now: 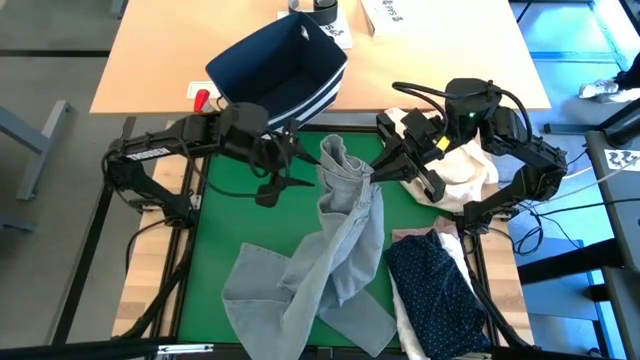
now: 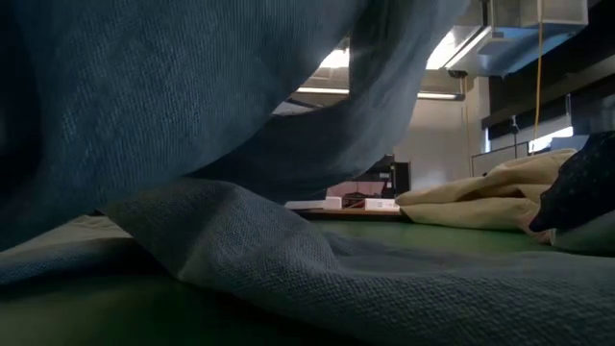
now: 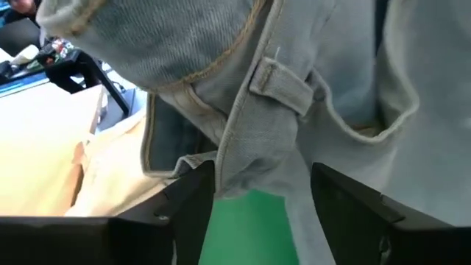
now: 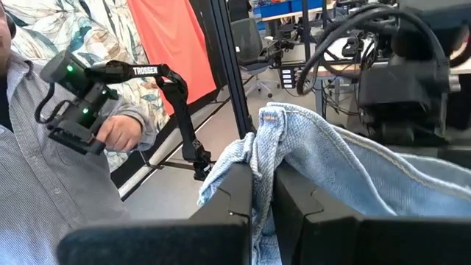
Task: Fold laundry
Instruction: Fold the blue jeans
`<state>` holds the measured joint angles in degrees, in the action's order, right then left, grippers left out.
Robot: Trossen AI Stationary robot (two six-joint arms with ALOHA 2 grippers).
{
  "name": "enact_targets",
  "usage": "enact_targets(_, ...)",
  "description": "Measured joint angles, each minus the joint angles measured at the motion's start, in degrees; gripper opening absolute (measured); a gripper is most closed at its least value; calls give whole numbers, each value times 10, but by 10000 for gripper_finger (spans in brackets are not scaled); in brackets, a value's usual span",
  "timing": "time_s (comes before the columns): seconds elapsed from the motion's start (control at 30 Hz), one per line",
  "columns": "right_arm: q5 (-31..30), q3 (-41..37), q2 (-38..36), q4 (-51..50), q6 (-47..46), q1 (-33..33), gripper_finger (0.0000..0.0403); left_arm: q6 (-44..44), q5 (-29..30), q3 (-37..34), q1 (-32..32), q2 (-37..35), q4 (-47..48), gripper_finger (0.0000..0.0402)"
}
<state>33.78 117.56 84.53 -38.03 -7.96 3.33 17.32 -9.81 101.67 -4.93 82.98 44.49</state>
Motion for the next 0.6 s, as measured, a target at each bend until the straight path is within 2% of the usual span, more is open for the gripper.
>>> enact_targets(0.17, 2, 0, 0, 0, -8, 0, 22, 14, 8, 0, 0, 9, -13, 165)
enact_targets(0.37, 3, 0, 0, -11, -7, 0, 22, 37, 34, 0, 0, 9, -50, 49)
enact_targets(0.43, 2, 0, 0, -13, -7, 0, 22, 57, 72, 1, 0, 4, -60, 14)
enact_targets(0.6, 0, 0, -1, -12, -7, 0, 22, 109, 205, 90, 19, 1, -34, 3)
